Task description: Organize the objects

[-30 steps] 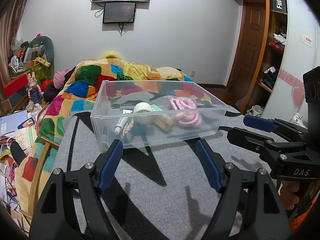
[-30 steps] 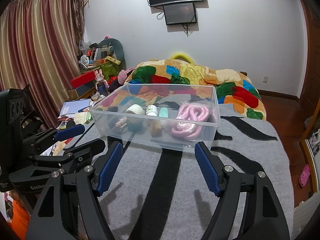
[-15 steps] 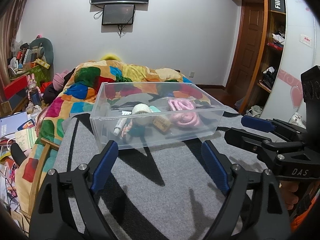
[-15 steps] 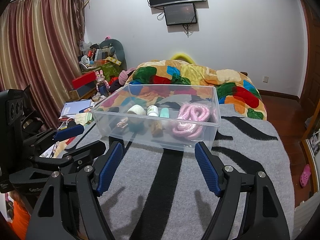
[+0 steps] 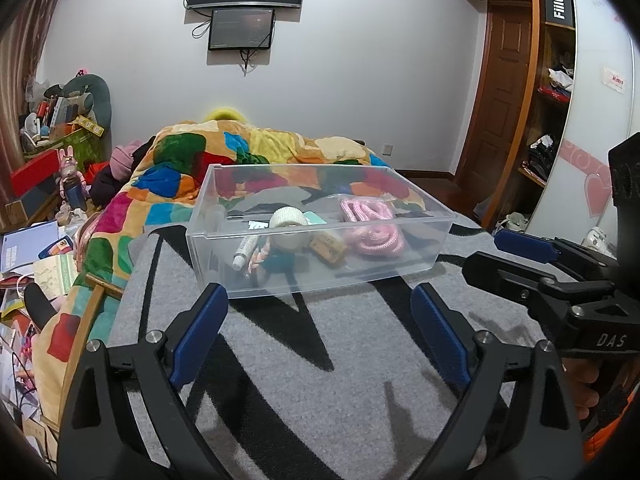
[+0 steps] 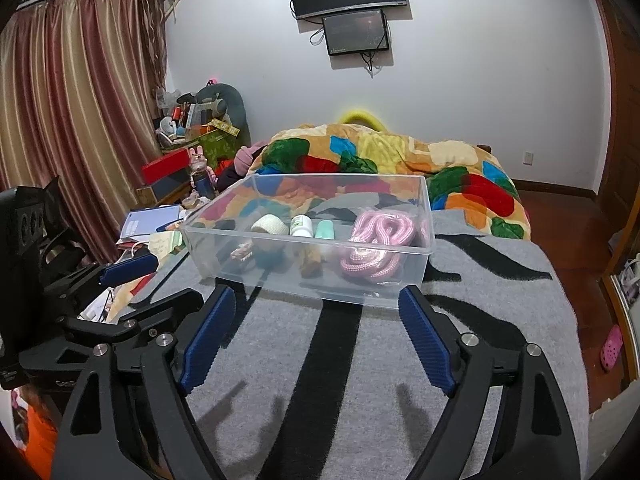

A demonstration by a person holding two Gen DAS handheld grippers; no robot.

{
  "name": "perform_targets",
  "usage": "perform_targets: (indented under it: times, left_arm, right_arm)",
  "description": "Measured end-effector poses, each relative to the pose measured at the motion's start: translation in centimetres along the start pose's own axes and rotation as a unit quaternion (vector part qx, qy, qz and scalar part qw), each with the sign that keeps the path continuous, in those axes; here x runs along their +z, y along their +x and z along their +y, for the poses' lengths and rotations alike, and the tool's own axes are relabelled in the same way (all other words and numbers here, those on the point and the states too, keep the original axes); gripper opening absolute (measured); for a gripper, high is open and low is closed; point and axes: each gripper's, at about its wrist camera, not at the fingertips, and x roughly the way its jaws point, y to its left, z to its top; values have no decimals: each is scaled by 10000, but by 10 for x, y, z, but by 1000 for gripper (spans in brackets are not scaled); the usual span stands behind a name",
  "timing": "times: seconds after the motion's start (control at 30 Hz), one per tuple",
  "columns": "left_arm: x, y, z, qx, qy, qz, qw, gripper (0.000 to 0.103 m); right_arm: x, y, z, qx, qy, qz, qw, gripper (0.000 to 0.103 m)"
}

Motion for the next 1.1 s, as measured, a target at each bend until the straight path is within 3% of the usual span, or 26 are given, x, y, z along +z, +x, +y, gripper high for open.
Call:
perform_targets:
  times: [1.1]
  left_arm:
    - [-2,-5,8,19,-111,-79,9999,95]
  right_arm:
    - [-3,-2,0,29,7,-1,10000,83]
